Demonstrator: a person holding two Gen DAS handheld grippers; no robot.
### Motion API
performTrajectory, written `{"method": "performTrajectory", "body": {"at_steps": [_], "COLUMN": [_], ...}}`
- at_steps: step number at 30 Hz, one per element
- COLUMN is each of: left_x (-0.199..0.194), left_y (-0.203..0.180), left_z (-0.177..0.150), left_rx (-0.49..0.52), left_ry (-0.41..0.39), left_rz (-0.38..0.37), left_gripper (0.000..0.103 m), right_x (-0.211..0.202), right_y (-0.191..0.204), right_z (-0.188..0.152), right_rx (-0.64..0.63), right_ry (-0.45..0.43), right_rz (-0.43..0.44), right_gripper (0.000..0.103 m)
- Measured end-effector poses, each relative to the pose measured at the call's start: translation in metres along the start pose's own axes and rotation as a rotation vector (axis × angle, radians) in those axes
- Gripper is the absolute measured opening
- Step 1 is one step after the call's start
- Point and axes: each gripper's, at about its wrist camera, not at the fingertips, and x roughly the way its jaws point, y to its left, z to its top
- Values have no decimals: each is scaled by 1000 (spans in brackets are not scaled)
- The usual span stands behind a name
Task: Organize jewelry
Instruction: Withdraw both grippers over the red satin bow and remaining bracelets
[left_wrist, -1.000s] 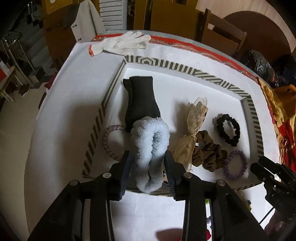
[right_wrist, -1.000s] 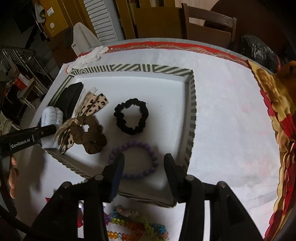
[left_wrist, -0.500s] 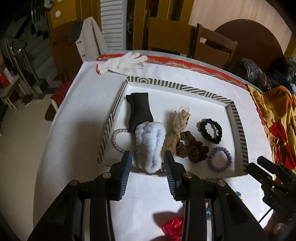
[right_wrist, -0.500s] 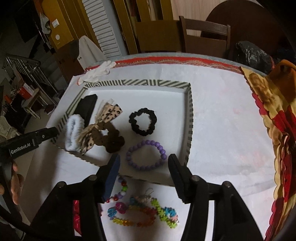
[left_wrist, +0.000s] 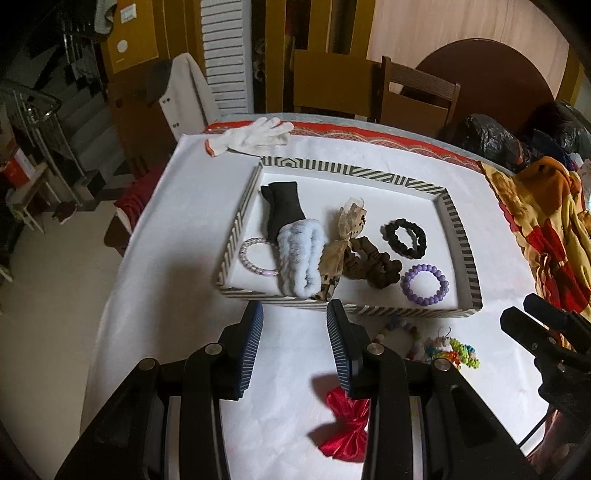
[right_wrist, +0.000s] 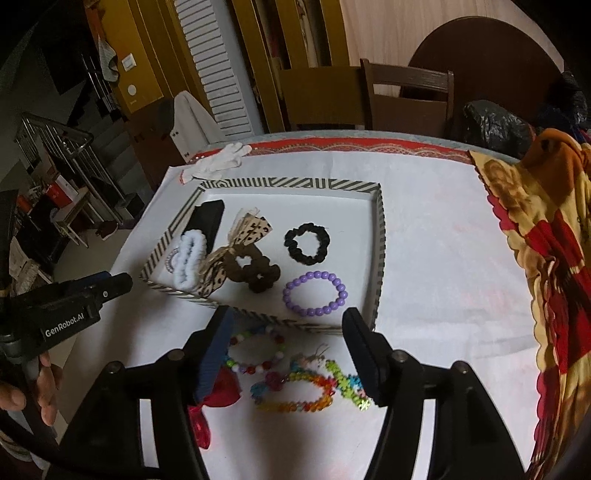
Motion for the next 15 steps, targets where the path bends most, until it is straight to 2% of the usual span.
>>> {"method": "performTrajectory", "body": {"at_steps": [5,15], "left_x": [-15,-42], "left_y": [-3,-10], "left_z": [-9,-28], "left_rx": [38,113], "left_ry": [-24,-84], "left_rz": [52,108], "left_gripper": [27,27], "right_x": [-15,-41], "right_y": [9,13], "right_z": [-11,-24], "right_rx": [-1,0], "right_ry": [-12,-43], "right_rz": [3,-30], "right_gripper": [68,70]}}
